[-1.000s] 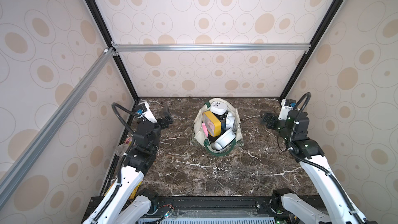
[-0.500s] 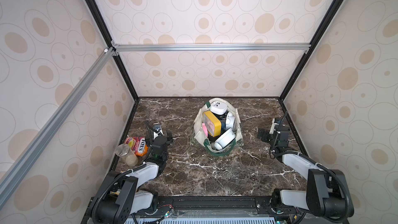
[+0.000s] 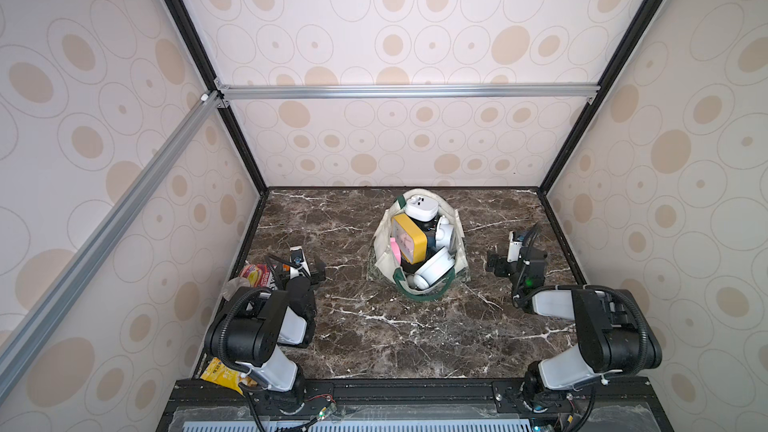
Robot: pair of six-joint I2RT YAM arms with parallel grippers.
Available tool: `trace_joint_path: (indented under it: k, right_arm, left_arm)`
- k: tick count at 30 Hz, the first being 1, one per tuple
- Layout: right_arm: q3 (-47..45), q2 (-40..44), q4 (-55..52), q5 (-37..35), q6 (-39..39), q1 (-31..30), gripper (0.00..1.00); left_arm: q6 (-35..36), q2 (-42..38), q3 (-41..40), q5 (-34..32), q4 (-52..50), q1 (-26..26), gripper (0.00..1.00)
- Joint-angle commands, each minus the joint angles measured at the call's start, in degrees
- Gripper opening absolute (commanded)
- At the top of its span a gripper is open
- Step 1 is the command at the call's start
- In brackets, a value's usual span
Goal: Put the alarm clock into the canvas bag
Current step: Reset both arms
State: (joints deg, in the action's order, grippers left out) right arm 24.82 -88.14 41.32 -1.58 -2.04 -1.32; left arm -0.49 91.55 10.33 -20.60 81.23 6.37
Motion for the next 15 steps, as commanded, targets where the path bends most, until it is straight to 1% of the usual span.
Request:
trace_joint_path:
  k: [1, 3, 5, 10, 12, 14, 15]
  right_arm:
    - [-0.51, 0.15, 3.46, -1.11, 2.55, -0.43, 1.00]
    - [-0.91, -0.22, 5.22, -0.87, 2.66, -0.44, 1.00]
    - [-0.50, 0.32, 3.61, -0.93, 2.66, -0.46, 1.00]
    - [-0.56, 0.08, 3.89, -1.02, 2.75, -0.44, 1.00]
    - [-0.56, 0.09, 3.97, -1.14, 2.75, -0.60, 1.00]
    - [-0.56, 0.16, 3.95, -1.14, 2.75, -0.55, 1.00]
    - [-0.56, 0.16, 3.95, -1.12, 2.76, -0.53, 1.00]
  left_arm:
    - [-0.17, -0.75, 0.84, 1.86, 0.45, -1.01, 0.98]
    - [-0.17, -0.87, 0.92, 1.94, 0.24, -0.93, 0.98]
    - [0.22, -0.52, 0.76, 1.81, 1.22, -0.92, 0.98]
    - [0.05, -0.42, 1.70, 2.44, -0.84, -0.99, 0.98]
    - [-0.37, -0.61, 2.07, 3.74, -1.80, -1.58, 0.98]
    - [-0.03, -0.76, 1.18, 4.05, -0.17, -1.62, 0.98]
    - [0.49, -0.76, 1.06, 5.76, 0.04, -1.61, 0.98]
